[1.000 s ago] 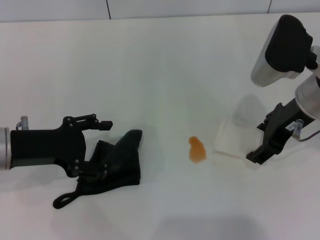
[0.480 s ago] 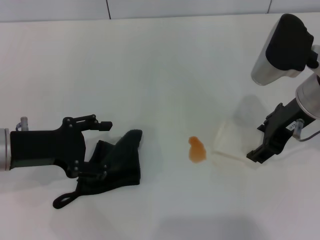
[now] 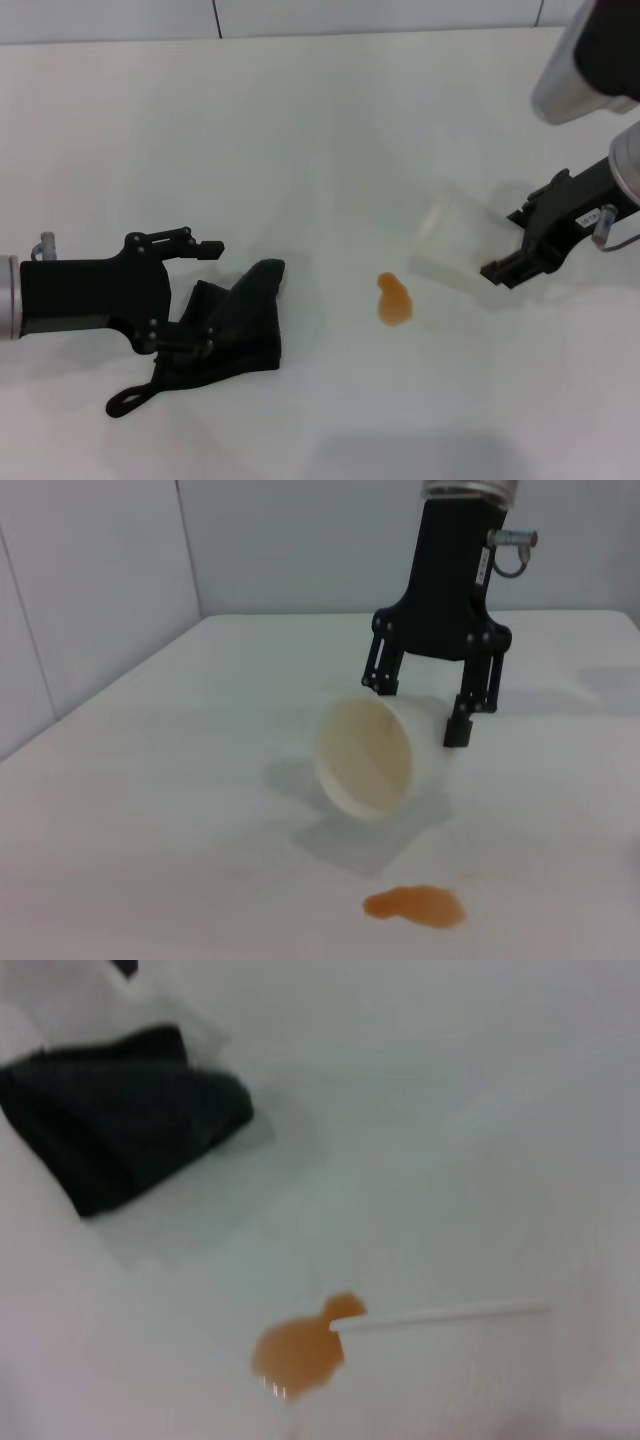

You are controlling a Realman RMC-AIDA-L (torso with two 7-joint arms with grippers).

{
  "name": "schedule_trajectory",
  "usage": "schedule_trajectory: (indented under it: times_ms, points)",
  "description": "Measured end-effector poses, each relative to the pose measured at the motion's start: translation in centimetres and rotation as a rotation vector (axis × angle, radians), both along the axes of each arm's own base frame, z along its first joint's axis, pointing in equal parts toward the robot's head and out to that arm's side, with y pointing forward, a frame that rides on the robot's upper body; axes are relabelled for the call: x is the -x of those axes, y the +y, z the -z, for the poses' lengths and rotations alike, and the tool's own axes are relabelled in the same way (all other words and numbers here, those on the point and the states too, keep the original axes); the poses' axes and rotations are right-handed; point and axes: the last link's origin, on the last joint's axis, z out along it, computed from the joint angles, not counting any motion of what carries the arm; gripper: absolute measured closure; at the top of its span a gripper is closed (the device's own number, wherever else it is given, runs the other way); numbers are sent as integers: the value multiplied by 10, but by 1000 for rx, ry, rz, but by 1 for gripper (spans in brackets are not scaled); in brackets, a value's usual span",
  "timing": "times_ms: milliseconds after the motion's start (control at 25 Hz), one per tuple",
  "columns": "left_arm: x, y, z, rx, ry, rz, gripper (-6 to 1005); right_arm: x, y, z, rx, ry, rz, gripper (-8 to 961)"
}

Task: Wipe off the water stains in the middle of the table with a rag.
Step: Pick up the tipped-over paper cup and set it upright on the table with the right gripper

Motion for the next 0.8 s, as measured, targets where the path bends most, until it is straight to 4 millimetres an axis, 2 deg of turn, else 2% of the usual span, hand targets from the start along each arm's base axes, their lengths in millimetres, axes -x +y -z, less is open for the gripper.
schedule_trajectory:
  times_ms: [400, 800]
  points:
    - [-2, 2, 0, -17, -8, 22, 124, -12, 1, -5, -73, 181, -69, 259]
    - [-3, 3, -2, -34, -11, 41, 123, -38, 10, 12, -124, 339, -139, 258]
